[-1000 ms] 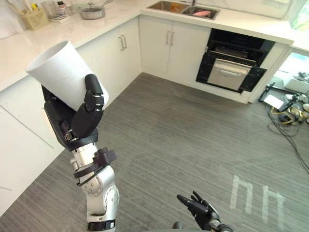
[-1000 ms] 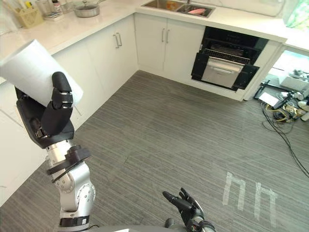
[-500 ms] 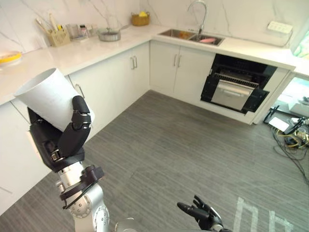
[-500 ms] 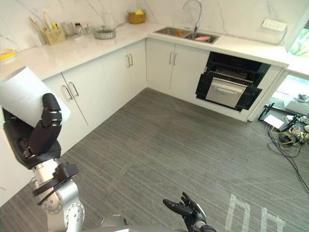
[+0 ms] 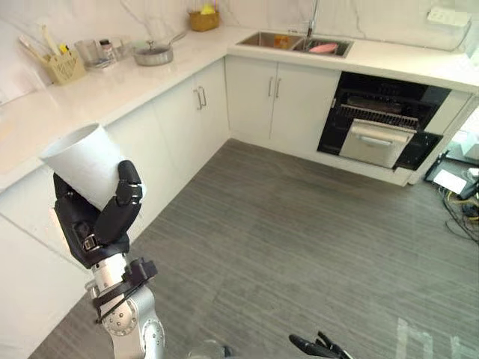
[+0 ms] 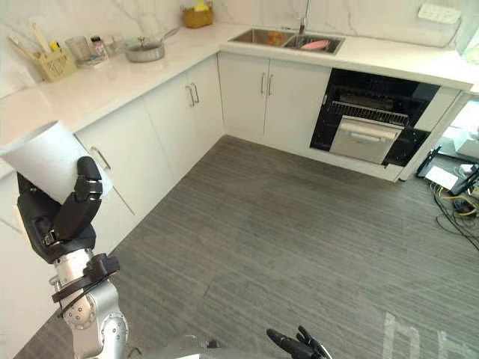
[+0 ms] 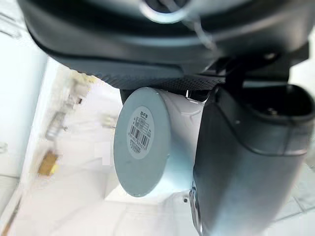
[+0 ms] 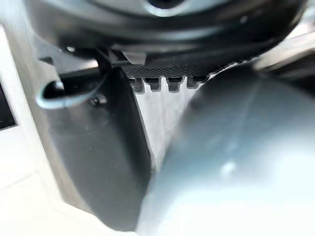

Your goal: Walk over to the sink, pick up the cup, carry it to the dishwasher, place the cup inside the dishwasher, then close the dishwasher door

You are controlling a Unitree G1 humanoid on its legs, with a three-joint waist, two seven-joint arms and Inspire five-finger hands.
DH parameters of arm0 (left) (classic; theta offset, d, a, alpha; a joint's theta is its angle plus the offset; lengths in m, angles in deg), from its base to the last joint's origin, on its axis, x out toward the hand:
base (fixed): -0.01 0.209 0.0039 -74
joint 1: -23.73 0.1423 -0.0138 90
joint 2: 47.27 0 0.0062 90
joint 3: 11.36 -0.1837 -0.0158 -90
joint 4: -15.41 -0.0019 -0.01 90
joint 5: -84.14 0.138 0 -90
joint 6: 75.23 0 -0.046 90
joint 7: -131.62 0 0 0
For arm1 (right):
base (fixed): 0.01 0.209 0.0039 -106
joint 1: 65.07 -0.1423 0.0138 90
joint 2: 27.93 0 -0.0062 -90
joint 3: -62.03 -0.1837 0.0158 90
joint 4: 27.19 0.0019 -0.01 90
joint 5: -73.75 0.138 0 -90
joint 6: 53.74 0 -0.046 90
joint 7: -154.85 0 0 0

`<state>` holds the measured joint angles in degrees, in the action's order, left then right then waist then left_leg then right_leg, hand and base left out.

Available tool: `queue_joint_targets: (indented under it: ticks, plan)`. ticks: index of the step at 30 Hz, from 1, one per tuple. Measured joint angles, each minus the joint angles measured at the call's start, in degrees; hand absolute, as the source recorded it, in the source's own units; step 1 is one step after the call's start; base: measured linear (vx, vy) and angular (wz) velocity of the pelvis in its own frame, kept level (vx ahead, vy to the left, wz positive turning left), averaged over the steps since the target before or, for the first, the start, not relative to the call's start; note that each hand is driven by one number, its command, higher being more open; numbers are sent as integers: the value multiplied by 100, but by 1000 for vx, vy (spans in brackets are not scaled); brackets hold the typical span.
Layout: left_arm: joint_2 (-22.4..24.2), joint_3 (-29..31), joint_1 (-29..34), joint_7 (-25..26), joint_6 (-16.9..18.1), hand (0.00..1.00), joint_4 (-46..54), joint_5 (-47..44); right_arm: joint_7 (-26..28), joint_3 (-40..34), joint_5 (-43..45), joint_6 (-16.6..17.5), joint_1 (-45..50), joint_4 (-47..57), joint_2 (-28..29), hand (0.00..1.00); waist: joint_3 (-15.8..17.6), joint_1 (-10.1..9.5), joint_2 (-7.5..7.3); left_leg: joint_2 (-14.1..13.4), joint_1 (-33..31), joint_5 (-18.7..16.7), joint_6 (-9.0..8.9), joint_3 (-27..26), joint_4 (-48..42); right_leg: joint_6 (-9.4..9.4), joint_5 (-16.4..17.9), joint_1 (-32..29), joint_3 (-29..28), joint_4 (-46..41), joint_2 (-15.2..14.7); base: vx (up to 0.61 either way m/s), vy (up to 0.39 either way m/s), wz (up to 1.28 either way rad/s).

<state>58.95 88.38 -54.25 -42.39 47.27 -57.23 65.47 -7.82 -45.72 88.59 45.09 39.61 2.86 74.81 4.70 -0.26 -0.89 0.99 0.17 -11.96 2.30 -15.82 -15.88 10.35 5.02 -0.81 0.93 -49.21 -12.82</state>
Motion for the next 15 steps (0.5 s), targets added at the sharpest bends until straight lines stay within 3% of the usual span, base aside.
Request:
queue_joint_targets:
  ticks: [1,3,4,6,8,10,11,12,15]
  plan:
    - [-154,-125,-43,8,22,0,36,77,8,6,82,129,16,42,22,100,-14,39,0,20,338,-16,-6,-34,280,-273,90,-478,170,-799,-44,348,67,-29]
    - [-288,-310,-172,11,24,0,38,203,45,44,108,164,54,106,61,100,-16,145,3,-25,766,28,-79,-20,635,-632,481,-1007,592,-1023,58,371,25,-4]
    - [-323,-462,-305,11,21,0,25,196,76,36,167,205,51,125,94,100,-15,215,10,-90,994,18,-127,-7,792,-703,775,-1329,900,-699,219,409,-15,11]
    - [-318,-576,-527,-19,-54,0,-16,175,64,33,229,264,59,318,152,100,8,384,56,-270,1254,-46,-245,160,939,-835,926,-1579,1394,315,463,473,-82,43]
    - [-229,-639,-726,-140,-163,0,-41,158,-5,49,344,289,140,489,189,100,41,448,106,-501,1490,-177,-464,237,950,-867,701,-1680,1682,1629,653,513,-144,41]
    - [-155,-612,-731,-226,-167,0,-35,60,-122,179,356,339,256,609,192,100,33,397,83,-613,1840,-389,-815,101,907,-944,-233,-1576,1615,2996,779,565,-215,5]
    - [-130,-540,-662,-251,-138,0,-66,56,-141,312,374,385,329,620,163,100,12,383,2,-611,2113,-592,-1048,58,815,-1403,-1120,-1482,1501,3234,683,573,-229,-2]
    - [69,-520,-584,-285,-142,0,-188,57,-115,363,400,378,188,595,-110,100,62,396,321,-904,2171,-623,-1100,2,621,-1460,-936,-1426,1508,2914,888,518,-216,13]
    - [156,-773,-608,-404,-180,0,-193,66,-203,435,423,324,-66,532,-151,100,88,345,353,-1011,2073,-237,-992,-121,484,-1465,-421,-1349,1570,2722,935,427,-272,18]
